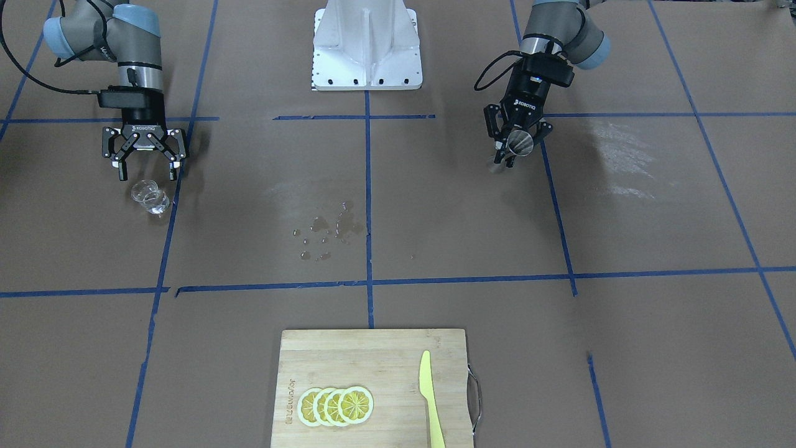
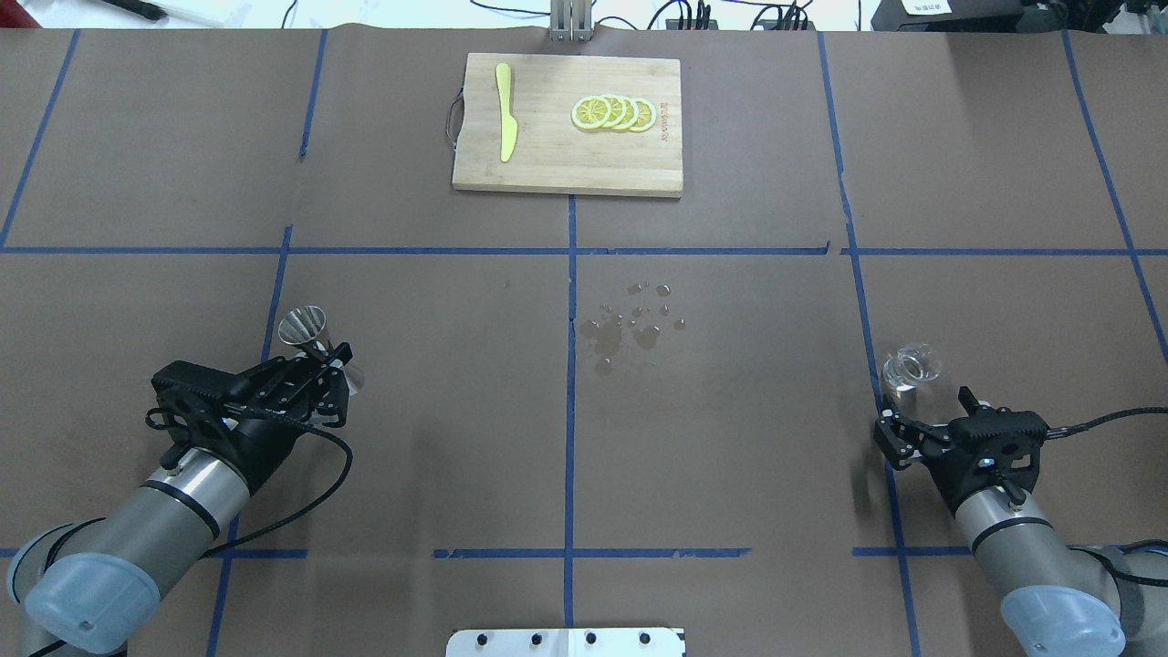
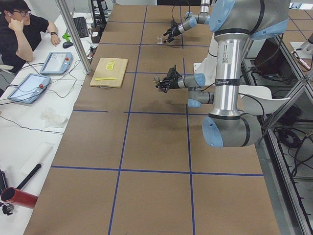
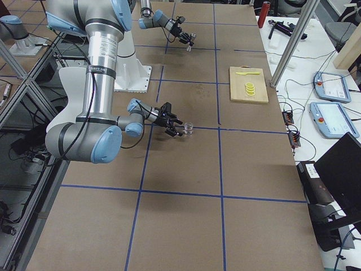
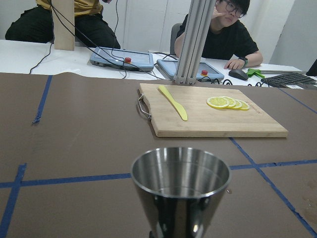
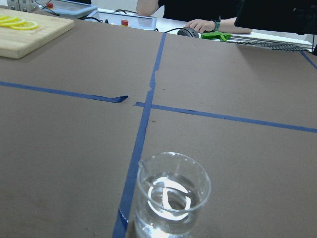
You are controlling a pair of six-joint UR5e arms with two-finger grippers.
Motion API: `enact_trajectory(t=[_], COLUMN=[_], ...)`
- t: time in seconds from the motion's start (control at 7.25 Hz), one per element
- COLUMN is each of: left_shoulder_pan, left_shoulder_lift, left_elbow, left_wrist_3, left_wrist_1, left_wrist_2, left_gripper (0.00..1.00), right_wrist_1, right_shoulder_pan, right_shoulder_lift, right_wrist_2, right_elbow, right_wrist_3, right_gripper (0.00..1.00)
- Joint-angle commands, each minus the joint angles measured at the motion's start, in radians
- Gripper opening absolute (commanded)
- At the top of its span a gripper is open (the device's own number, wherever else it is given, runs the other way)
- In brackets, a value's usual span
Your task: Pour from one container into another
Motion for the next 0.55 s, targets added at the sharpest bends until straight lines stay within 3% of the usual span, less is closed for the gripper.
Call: enact_trajectory(t=[0.0, 0.41], left_shoulder_pan=[-0.006, -0.011], left_shoulder_lift=[-0.001, -0.001], left_elbow=[0.003, 0.003], left_wrist_3=[0.003, 0.001], left_wrist_1=[-0.004, -0.002], left_wrist_2=[0.0, 0.0], left_gripper=[0.0, 0.0], right_wrist_1=[0.002, 0.002], right_shoulder_pan=[0.024, 0.067], right_shoulder_lift=[0.02, 0.023], right_wrist_2=[-0.007, 0.0], right_elbow=[-0.017, -0.048], right_wrist_3=[-0.037, -0.044], right_gripper=[1.0, 1.0])
